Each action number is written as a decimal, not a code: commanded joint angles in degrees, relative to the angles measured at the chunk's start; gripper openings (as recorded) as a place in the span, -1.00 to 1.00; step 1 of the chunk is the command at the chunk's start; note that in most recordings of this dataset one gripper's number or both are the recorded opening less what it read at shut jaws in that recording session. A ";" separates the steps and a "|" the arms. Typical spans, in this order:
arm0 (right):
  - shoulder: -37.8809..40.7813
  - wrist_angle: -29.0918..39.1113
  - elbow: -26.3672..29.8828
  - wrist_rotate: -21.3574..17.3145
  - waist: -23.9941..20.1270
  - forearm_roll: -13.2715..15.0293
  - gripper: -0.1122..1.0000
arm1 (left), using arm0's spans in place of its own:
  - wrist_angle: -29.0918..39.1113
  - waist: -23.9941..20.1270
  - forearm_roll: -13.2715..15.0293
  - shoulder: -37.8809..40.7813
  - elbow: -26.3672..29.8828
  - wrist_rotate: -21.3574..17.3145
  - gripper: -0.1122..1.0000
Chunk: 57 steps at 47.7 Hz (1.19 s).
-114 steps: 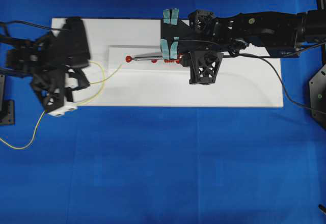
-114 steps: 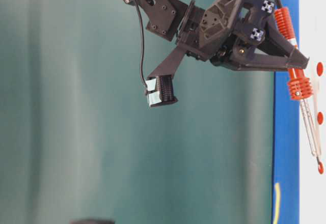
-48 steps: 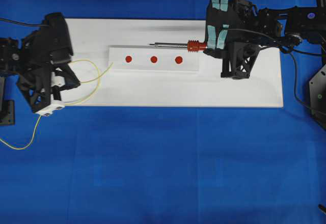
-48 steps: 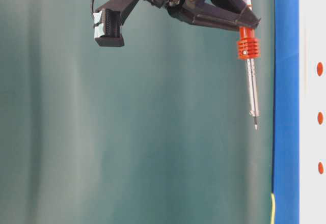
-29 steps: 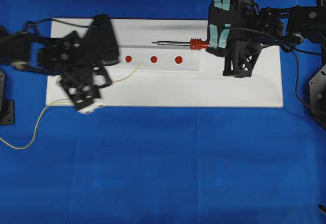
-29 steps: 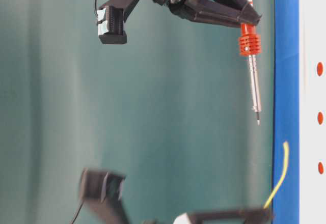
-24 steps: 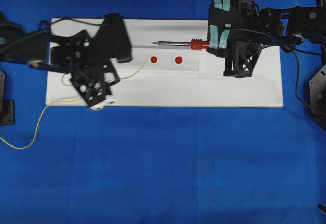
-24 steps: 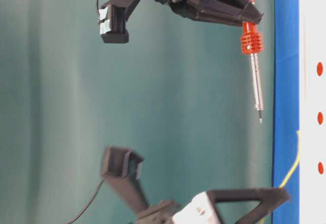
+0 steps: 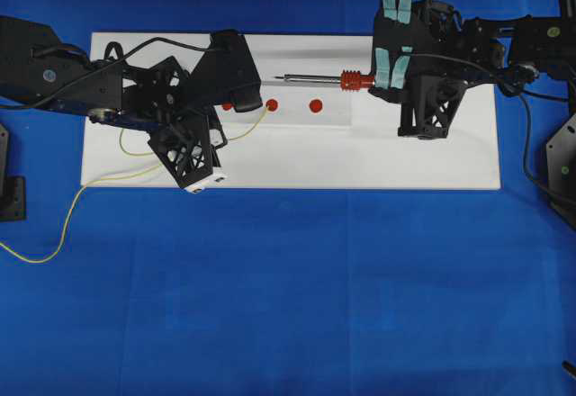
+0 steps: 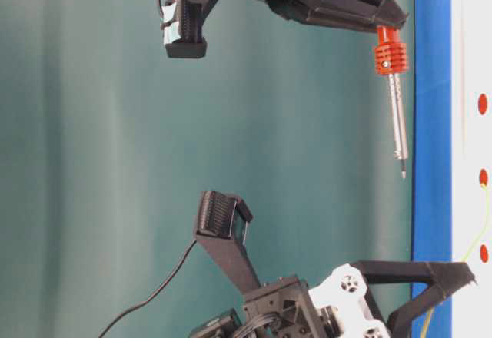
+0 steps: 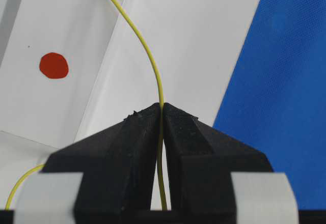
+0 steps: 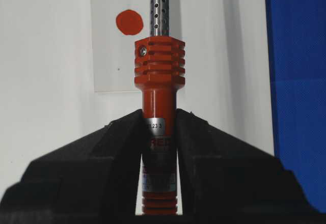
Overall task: Touch the tip of the soldering iron to the tip of the solder at the mark.
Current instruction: 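Bring solder tip and iron tip together near the middle red dot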
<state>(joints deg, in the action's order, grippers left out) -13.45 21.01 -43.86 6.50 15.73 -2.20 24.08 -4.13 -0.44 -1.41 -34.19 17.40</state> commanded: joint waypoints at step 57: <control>6.94 -2.20 1.93 -0.26 -1.85 -0.44 -0.69 | -0.35 -0.09 -0.18 -0.62 1.05 -0.09 -0.76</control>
<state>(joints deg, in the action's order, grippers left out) -6.15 19.25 -43.07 6.15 13.97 -2.46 24.08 -4.13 -0.44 -1.32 -34.19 17.23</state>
